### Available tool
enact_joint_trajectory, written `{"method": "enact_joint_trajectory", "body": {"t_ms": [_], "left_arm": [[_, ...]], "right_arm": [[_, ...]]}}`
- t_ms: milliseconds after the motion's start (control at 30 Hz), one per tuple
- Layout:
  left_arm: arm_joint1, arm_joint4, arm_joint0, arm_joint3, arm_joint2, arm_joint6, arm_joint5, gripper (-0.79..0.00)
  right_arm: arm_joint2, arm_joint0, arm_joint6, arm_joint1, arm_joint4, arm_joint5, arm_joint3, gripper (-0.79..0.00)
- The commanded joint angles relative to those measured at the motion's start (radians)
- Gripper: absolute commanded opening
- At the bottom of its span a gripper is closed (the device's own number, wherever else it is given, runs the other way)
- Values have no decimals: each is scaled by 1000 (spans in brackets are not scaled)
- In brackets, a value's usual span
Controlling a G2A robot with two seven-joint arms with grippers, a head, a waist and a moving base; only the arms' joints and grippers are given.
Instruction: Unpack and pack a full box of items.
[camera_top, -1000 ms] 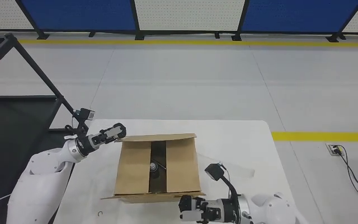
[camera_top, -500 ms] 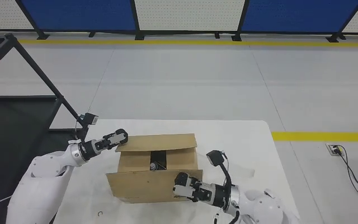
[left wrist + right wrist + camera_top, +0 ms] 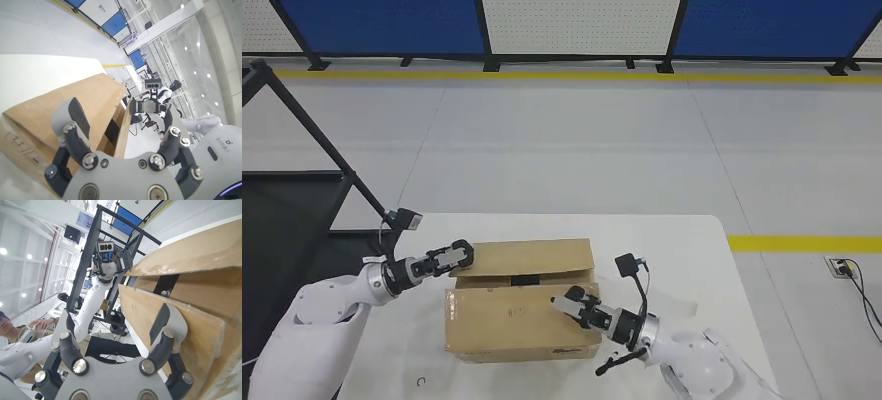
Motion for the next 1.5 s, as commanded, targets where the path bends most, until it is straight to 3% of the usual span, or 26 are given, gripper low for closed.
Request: {"method": "enact_joint_trajectory", "body": {"t_ms": [0, 400, 667, 1000, 1467], "left_arm": [[4, -8, 4, -7, 1, -9, 10, 0], [18, -61, 9, -28, 30, -77, 78, 0], [21, -63, -13, 16, 59, -137, 137, 0], [8, -87, -56, 90, 93, -153, 190, 0], [-2, -144, -81, 118, 109, -223, 223, 0]], "right_arm": [[1, 14, 12, -3, 14, 2, 23, 0], [-7, 56, 62, -17, 48, 0, 103, 0], [4, 58, 76, -20, 54, -13, 115, 0], [18, 46, 93, -22, 60, -22, 113, 0], [15, 50, 107, -30, 54, -11, 131, 0]]}}
